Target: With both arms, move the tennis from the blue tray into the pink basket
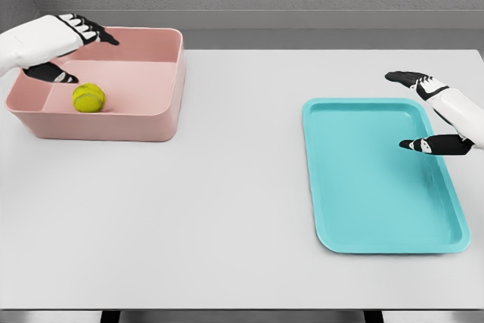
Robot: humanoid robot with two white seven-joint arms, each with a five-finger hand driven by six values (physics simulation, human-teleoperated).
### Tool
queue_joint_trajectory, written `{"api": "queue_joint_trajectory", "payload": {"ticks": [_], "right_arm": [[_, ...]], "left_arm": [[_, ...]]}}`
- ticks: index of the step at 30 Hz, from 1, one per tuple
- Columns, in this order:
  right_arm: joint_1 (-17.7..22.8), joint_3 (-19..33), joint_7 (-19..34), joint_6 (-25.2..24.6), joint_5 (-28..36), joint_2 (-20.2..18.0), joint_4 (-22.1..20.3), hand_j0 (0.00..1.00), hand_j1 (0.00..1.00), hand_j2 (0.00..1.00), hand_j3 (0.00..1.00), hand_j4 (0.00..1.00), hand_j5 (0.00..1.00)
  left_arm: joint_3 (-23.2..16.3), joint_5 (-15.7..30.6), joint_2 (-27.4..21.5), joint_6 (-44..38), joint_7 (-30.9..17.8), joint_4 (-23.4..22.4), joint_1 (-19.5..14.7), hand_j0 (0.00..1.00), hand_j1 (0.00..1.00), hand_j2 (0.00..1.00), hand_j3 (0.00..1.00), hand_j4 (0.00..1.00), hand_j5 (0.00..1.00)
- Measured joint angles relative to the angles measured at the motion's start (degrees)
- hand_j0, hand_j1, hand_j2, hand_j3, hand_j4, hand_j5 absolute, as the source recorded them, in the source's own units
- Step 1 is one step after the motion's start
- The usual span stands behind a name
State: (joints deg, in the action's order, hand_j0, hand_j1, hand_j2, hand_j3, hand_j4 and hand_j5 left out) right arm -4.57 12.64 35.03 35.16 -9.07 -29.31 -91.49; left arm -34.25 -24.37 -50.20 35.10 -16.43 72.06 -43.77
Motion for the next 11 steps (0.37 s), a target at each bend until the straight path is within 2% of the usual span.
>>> {"api": "queue_joint_trajectory", "payload": {"ticks": [4, 11], "right_arm": [[0.0, 0.0, 0.0, 0.0, 0.0, 0.0, 0.0, 1.0, 1.0, 1.0, 1.0, 1.0, 1.0], [0.0, 0.0, 0.0, 0.0, 0.0, 0.0, 0.0, 1.0, 1.0, 1.0, 1.0, 1.0, 1.0]], "left_arm": [[1.2, 0.5, -0.6, 0.0, 0.0, -0.3, 0.4, 1.0, 1.0, 1.0, 1.0, 1.0, 1.0], [1.7, 1.4, -4.5, 0.0, -0.1, -0.5, 1.4, 1.0, 1.0, 1.0, 1.0, 1.0, 1.0]]}}
